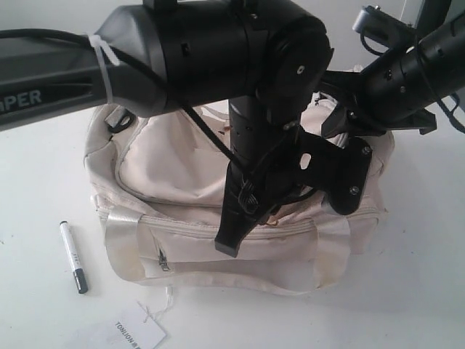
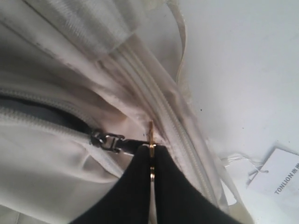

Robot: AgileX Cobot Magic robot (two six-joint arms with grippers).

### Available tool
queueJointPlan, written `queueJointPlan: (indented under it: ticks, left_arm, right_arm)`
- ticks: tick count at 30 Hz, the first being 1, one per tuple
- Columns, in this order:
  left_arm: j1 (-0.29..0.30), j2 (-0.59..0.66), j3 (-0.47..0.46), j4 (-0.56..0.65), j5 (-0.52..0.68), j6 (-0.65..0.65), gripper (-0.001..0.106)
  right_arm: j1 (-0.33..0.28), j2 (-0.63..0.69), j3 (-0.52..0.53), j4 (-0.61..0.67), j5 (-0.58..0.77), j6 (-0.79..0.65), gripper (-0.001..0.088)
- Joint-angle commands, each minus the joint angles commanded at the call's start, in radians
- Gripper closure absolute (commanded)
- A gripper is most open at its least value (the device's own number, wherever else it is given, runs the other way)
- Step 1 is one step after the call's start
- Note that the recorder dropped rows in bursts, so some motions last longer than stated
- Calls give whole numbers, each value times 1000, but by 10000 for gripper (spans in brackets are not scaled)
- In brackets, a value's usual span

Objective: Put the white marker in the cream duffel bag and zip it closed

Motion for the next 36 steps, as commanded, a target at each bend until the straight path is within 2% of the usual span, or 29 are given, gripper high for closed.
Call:
queueJointPlan:
  ticks: [17,28,36]
  left_arm:
    - [0,0,0,23,0,-52,1053]
    - [2,0,0,43,0,-157,1053]
    - [2,-3,3,39,0,-179,1053]
  right_arm:
    - [0,0,0,-14,0,0,868]
    - [0,0,0,-14,6,0,868]
    - [0,0,0,-16,8,0,868]
